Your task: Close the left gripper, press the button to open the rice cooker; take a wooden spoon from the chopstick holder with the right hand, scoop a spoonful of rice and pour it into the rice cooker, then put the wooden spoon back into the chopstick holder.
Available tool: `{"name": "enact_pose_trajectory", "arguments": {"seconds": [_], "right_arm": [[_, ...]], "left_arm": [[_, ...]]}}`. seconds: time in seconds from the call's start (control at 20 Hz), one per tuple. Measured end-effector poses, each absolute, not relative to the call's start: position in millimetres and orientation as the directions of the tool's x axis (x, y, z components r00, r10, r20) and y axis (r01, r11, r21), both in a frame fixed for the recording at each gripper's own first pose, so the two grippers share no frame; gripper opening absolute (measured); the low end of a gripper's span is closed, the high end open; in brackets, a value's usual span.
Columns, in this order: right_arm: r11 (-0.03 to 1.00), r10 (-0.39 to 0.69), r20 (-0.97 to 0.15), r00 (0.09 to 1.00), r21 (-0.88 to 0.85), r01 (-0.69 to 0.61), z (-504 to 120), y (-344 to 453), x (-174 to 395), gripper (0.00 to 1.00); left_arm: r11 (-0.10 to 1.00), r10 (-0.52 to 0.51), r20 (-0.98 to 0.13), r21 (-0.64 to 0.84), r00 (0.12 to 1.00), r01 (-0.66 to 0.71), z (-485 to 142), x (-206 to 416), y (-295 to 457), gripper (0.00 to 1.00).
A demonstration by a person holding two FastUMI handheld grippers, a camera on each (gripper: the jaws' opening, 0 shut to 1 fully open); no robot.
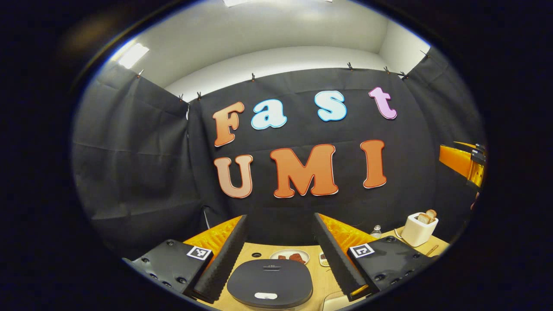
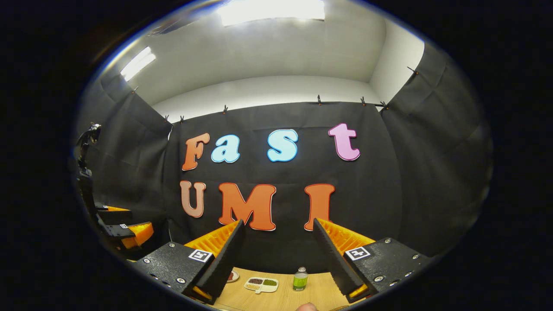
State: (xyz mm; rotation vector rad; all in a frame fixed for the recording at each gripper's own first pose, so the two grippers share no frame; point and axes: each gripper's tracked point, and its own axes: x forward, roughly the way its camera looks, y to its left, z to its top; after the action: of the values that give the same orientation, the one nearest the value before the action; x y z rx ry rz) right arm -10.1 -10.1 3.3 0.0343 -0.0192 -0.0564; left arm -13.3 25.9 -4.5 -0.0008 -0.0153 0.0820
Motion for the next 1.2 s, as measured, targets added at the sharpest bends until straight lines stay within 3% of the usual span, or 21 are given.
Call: {"name": "enact_pose_trajectory", "arguments": {"seconds": [0.4, 0.45, 0.55, 0.7, 0.8, 0.9, 1.05, 1.2], "right_arm": [[0.996, -0.083, -0.005, 0.997, 0.039, 0.083, -7.4, -18.3, -13.7, 0.96], [0.996, -0.084, -0.011, 0.996, 0.037, 0.085, -8.8, -18.9, -15.0, 0.96], [0.996, -0.09, -0.016, 0.996, 0.024, 0.09, -11.6, -21.3, -16.9, 0.96], [0.995, -0.098, -0.014, 0.995, 0.014, 0.098, -13.2, -25.9, -19.9, 0.96], [0.994, -0.105, -0.015, 0.994, 0.018, 0.105, -13.0, -28.8, -20.2, 0.96], [0.993, -0.112, -0.015, 0.994, 0.025, 0.112, -13.6, -32.3, -22.1, 0.96], [0.992, -0.122, -0.013, 0.992, 0.02, 0.123, -15.9, -37.6, -21.8, 0.96], [0.992, -0.122, -0.034, 0.992, 0.015, 0.123, -22.1, -38.1, -20.4, 0.96]], "left_arm": [[0.999, 0.036, -0.047, -0.003, 0.998, -0.036, -17.3, 0.0, 15.1, 0.93], [0.999, 0.033, -0.052, -0.007, 0.998, -0.034, -17.4, 2.7, 17.3, 1.0], [0.999, 0.05, -0.065, -0.013, 0.997, -0.051, -20.1, 3.5, 24.2, 0.93], [0.997, 0.081, -0.09, -0.01, 0.993, -0.083, -25.3, 7.7, 34.6, 0.41], [0.998, 0.046, -0.138, -0.032, 0.989, -0.051, -36.6, 11.7, 28.3, 0.06], [0.998, 0.037, -0.194, -0.041, 0.98, -0.046, -48.9, 16.9, 33.1, 0.1], [0.994, 0.098, -0.273, -0.012, 0.957, -0.106, -62.7, 23.2, 56.5, 0.04], [0.996, 0.027, -0.453, -0.063, 0.891, -0.062, -102.8, 25.6, 46.2, 0.08]]}}
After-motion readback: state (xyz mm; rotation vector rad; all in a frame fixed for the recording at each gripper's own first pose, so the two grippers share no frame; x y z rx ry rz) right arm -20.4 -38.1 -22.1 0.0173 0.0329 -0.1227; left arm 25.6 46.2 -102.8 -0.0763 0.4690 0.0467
